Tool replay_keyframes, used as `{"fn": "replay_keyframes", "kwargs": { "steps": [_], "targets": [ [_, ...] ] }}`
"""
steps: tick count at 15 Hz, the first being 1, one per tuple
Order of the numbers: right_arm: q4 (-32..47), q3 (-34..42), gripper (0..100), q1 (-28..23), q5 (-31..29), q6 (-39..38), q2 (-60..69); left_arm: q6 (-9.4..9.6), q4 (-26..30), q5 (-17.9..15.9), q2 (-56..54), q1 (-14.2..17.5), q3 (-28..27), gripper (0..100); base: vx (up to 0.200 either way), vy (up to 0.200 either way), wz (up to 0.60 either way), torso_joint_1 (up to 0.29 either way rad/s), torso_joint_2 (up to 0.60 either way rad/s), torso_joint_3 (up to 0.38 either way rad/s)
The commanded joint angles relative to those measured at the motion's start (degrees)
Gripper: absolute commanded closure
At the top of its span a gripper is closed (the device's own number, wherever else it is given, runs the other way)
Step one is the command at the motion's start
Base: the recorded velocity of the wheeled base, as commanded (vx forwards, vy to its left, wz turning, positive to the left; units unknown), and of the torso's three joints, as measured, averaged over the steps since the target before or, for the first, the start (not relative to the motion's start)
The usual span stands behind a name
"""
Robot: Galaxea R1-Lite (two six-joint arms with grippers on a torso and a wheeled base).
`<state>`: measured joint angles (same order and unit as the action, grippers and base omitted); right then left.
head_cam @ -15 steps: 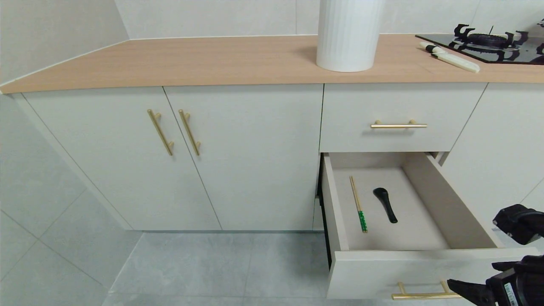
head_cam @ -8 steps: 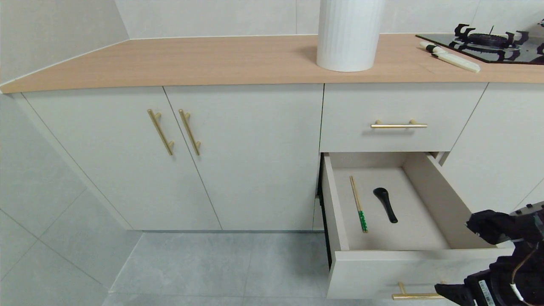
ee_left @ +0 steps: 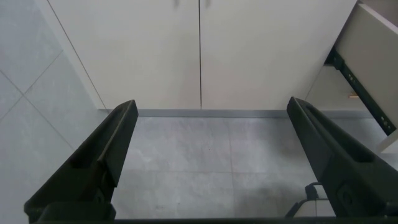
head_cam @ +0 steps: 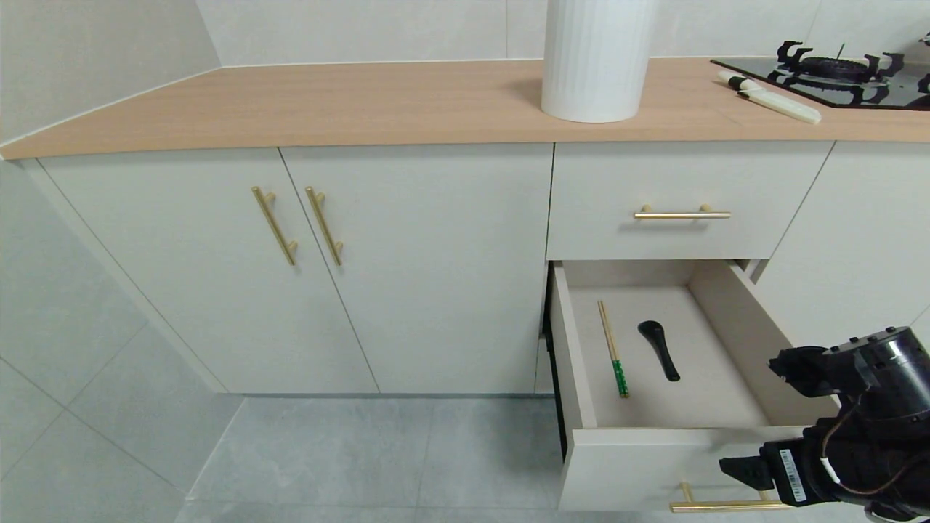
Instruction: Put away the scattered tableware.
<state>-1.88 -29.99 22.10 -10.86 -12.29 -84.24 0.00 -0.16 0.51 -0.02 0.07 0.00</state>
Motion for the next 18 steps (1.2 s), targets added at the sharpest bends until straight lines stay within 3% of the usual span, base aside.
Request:
{"fn": "replay_keyframes", "kwargs": {
  "steps": [1, 6, 18],
  "targets": [
    [-0.8, -0.2, 0, 0.0, -0.5, 0.1, -1.3, 0.0, 0.0, 0.0, 0.0, 0.0, 0.0, 0, 0.0, 0.0, 0.0, 0.0, 0.0, 0.0],
    [-4.4, -3.4, 0, -0.3, -0.9, 0.5, -5.1, 0.0, 0.0, 0.0, 0.0, 0.0, 0.0, 0, 0.0, 0.0, 0.0, 0.0, 0.0, 0.0],
    [-5.6, -23.9, 0, -6.7, -0.9, 3.1, -22.6, 0.0, 0.0, 0.0, 0.0, 0.0, 0.0, 0, 0.0, 0.0, 0.0, 0.0, 0.0, 0.0]
  ]
}}
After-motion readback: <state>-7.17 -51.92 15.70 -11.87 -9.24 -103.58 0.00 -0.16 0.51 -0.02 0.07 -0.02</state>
